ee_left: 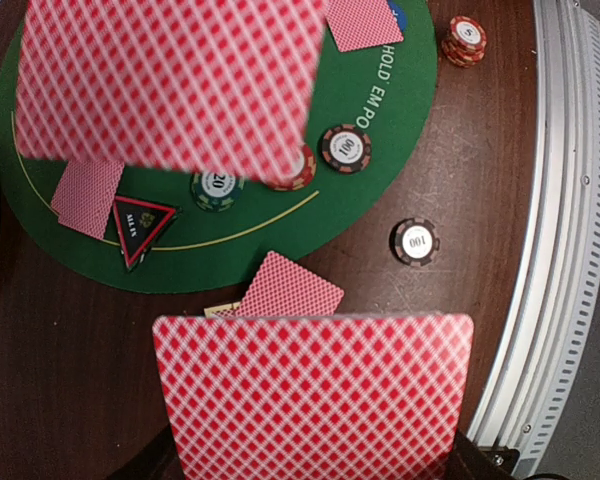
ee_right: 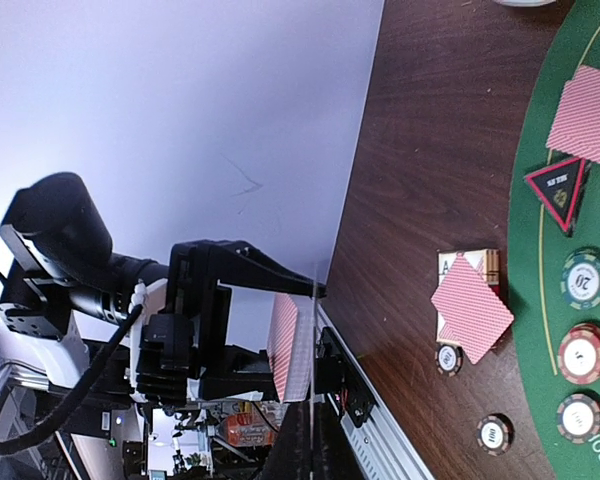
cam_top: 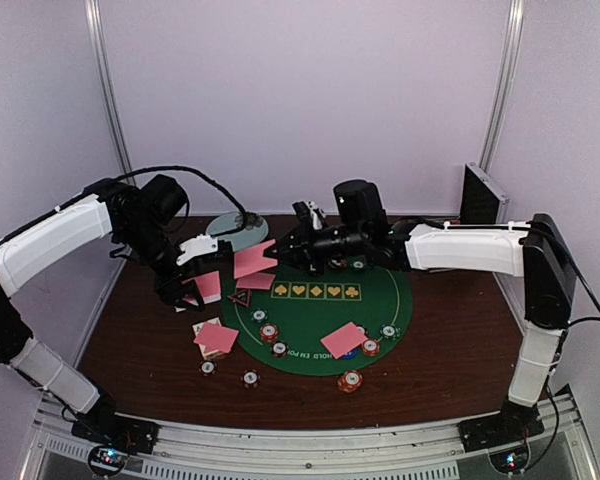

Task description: Distribute texas hold em gaming equipment

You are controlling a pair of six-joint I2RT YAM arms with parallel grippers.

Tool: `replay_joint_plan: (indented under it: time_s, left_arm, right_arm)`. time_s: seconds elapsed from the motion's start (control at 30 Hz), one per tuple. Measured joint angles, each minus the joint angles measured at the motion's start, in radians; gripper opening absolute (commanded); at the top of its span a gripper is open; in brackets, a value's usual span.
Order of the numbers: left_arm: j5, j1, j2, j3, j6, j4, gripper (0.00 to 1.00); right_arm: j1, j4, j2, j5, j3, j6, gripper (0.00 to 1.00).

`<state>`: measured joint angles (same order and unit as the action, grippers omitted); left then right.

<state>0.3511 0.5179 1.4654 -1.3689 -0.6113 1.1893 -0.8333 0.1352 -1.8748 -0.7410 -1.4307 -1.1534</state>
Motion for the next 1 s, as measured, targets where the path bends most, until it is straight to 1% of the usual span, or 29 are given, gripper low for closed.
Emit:
replay_joint_plan:
  time_s: [0.2,0.27,0.37,0.43,0.6,0.7,0.87,1.0]
  left_arm:
    - [0.0,0.0,0.0,0.0,-0.001,0.0,0.0]
    - [-0.001,0.0,0.0,0.0,-0.001,0.0,0.0]
    - [-0.002,0.0,0.0,0.0,-0.001,0.001,0.0]
    - [-0.003,0.0,0.0,0.0,-0.002,0.002,0.0]
    - [-0.004,0.0,0.0,0.0,-0.004,0.003,0.0]
    - [-0.005,0.0,0.0,0.0,-0.006,0.005,0.0]
    - [-0.006,0.0,-0.001,0.0,-0.007,0.01,0.0]
    - [-0.006,0.0,-0.001,0.0,-0.007,0.012,0.0]
  right_arm:
    - [0.108,0.005,0.024,-0.031,0.046,0.001,0.0]
    - [0.151,-0.016,0.024,-0.041,0.05,0.014,0.0]
    - [0.233,-0.09,0.023,-0.04,0.04,0.075,0.0]
    - [0.291,-0.167,0.008,-0.036,0.005,0.126,0.0]
    - [0.394,-0.3,-0.105,-0.001,-0.144,0.244,0.0]
    - [0.426,-0.358,-0.208,0.017,-0.231,0.289,0.0]
    - [0.441,-0.423,-0.393,0.028,-0.354,0.32,0.0]
    - [0.441,-0.478,-0.49,0.032,-0.429,0.32,0.0]
